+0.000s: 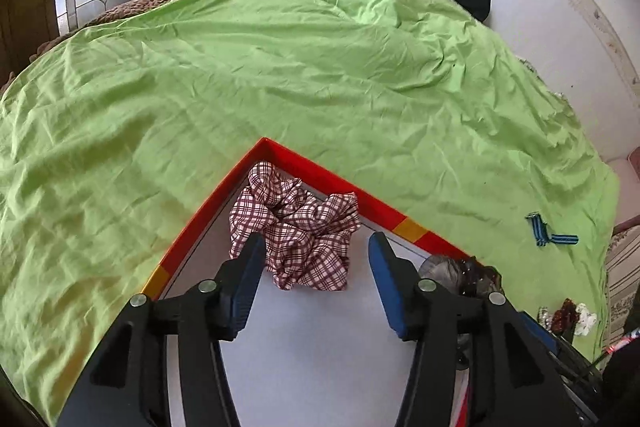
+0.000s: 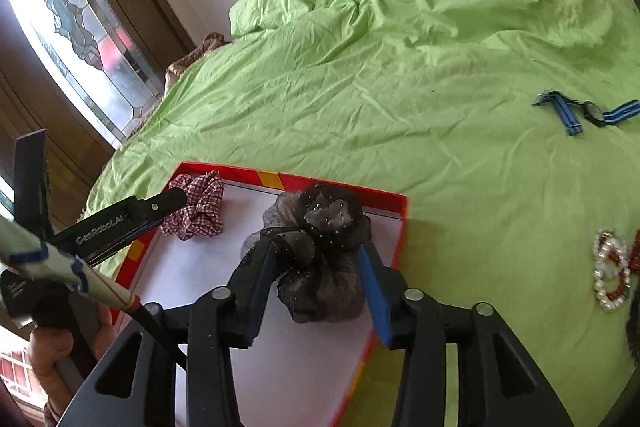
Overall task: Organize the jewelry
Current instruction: 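Carry both scrunchies to the red-rimmed tray and open both grippers inside it, then move both grippers back to the remaining accessories on the sheet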
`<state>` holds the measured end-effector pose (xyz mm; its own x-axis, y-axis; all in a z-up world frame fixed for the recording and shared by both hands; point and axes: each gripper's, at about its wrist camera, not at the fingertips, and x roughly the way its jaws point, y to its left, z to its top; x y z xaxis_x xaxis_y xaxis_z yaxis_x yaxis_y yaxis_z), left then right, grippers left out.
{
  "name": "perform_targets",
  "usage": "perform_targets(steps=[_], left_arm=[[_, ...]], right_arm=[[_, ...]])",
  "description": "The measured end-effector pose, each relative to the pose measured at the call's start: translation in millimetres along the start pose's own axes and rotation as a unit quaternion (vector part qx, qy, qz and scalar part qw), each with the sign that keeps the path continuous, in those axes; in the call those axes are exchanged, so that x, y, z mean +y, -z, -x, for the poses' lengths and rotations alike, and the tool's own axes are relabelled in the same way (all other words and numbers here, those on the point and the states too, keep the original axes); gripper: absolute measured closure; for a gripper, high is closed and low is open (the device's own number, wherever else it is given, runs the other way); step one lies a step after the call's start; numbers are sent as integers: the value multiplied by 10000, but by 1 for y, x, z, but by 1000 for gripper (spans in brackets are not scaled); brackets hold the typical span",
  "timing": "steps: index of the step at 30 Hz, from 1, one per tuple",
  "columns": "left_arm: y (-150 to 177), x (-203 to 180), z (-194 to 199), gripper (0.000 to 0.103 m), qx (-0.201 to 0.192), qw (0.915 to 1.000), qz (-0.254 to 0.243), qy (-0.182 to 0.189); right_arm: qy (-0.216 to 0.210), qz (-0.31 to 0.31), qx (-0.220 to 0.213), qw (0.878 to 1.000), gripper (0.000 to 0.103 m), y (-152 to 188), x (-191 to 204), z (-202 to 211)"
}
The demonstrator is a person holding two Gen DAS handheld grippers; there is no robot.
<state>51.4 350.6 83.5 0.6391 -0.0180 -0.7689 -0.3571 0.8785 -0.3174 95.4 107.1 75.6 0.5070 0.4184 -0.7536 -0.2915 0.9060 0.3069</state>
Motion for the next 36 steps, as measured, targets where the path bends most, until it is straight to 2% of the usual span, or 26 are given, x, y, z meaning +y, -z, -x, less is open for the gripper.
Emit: perform_targets(steps=[3, 7, 12, 16, 19, 23, 26, 29, 34, 36], left_arm=[[0, -1, 8, 50, -91, 10000, 30, -14], [5, -5, 23, 50, -215, 9998, -27, 0], [27, -30, 45, 50, -321, 9985, -426, 140], [60, -62, 71, 50, -336, 9952, -825, 396], [93, -90, 98, 50, -376, 9914, -1075, 641], [145, -132, 114, 46, 102, 9811, -1701, 919], [173, -165, 122, 46, 358, 9715, -2156, 918], [191, -209, 123, 45, 616, 9582, -2521, 1206], [202, -276, 81, 44, 1099, 9418, -2742, 1606], [208, -296, 67, 44, 1173, 9370, -2819, 1695]], right_arm=[[64, -74, -128, 9999, 54, 7, -11, 27], [319, -275, -266, 9988, 54, 29, -46, 73], [1033, -709, -400, 9913, 54, 82, -115, 144], [1684, -1272, -463, 9764, 54, 138, -176, 211], [1982, -1528, -649, 9660, 54, 167, -205, 255], [2087, -1910, -976, 9542, 54, 189, -239, 298], [1913, -2138, -1155, 9510, 54, 194, -252, 307], [1730, -2180, -1206, 9529, 54, 190, -257, 300], [1468, -2421, -1341, 9497, 53, 170, -282, 272], [1381, -2588, -1373, 9461, 47, 157, -302, 258]])
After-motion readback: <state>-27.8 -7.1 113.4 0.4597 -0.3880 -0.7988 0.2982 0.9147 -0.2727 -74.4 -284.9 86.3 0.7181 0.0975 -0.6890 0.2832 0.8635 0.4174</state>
